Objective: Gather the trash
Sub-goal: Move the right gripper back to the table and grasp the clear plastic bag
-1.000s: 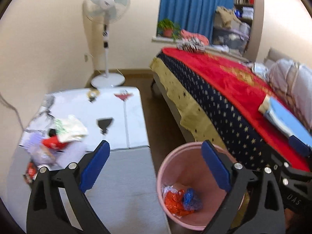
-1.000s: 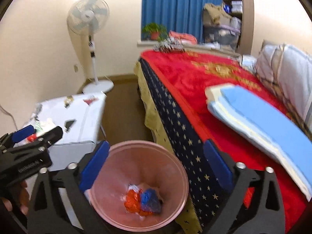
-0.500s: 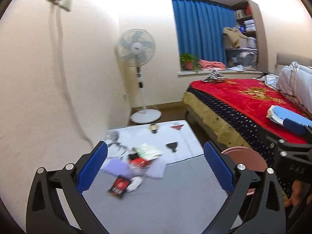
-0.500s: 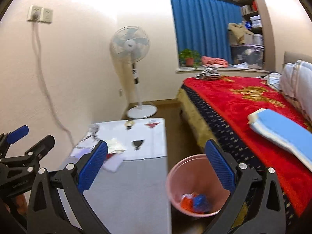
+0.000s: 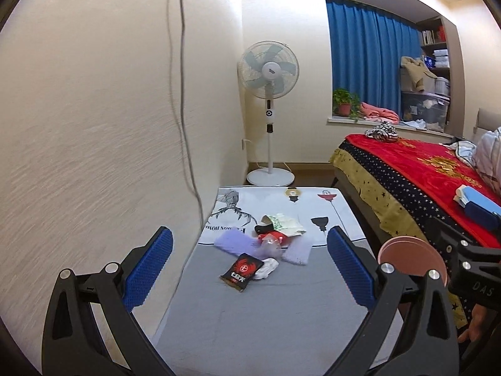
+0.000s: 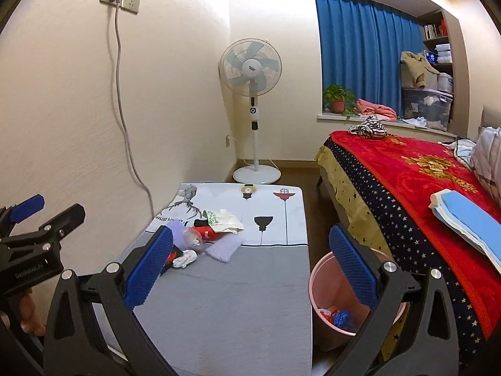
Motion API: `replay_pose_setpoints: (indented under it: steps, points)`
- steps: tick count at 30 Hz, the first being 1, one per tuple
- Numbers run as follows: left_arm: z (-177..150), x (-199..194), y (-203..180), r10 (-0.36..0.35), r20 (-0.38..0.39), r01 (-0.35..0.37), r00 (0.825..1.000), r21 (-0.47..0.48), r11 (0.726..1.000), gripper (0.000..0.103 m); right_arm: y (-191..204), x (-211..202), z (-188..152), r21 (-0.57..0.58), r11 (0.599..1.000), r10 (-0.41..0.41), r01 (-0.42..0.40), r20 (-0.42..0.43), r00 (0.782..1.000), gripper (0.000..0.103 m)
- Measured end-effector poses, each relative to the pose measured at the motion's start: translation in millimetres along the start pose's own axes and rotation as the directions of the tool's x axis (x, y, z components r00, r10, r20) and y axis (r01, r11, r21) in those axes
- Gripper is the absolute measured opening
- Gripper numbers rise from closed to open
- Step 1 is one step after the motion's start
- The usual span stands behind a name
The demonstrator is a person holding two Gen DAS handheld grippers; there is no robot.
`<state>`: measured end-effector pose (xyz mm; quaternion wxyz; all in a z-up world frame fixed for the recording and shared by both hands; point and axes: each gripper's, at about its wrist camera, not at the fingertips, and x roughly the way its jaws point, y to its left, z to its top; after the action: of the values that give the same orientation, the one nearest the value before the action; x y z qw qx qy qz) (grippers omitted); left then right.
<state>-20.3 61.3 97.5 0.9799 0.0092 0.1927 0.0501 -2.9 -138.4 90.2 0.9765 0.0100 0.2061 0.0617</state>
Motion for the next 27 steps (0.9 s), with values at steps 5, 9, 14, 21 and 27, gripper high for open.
replay_pose_setpoints:
  steps: [5, 9, 14, 21, 27]
  points:
    - [-1, 20, 8, 0.03, -0.009, -0.03, 1.0, -0.008, 1.0, 0.096, 0, 19, -4, -0.011, 1.0, -0.004, 0.004, -0.029, 1.0, 0.098]
    - [3, 58, 20, 0.096, -0.022, -0.096, 0.995, -0.006, 0.995, 0.096, 3, 47, -11, -0.022, 1.0, -0.015, 0.014, -0.07, 0.997, 0.098]
    - [4, 108, 41, 0.127, -0.06, -0.131, 0.99, -0.079, 0.988, 0.096, 10, 94, -21, -0.029, 0.999, -0.022, 0.019, -0.121, 0.992, 0.098]
    - [-11, 152, 54, 0.142, -0.098, -0.152, 0.985, -0.11, 0.982, 0.096, 31, 173, -27, -0.037, 0.999, 0.015, -0.02, -0.141, 0.99, 0.098]
    - [-23, 179, 67, 0.19, -0.186, -0.215, 0.964, -0.125, 0.969, 0.096, 71, 236, -48, -0.099, 0.987, 0.101, -0.124, -0.209, 0.973, 0.068]
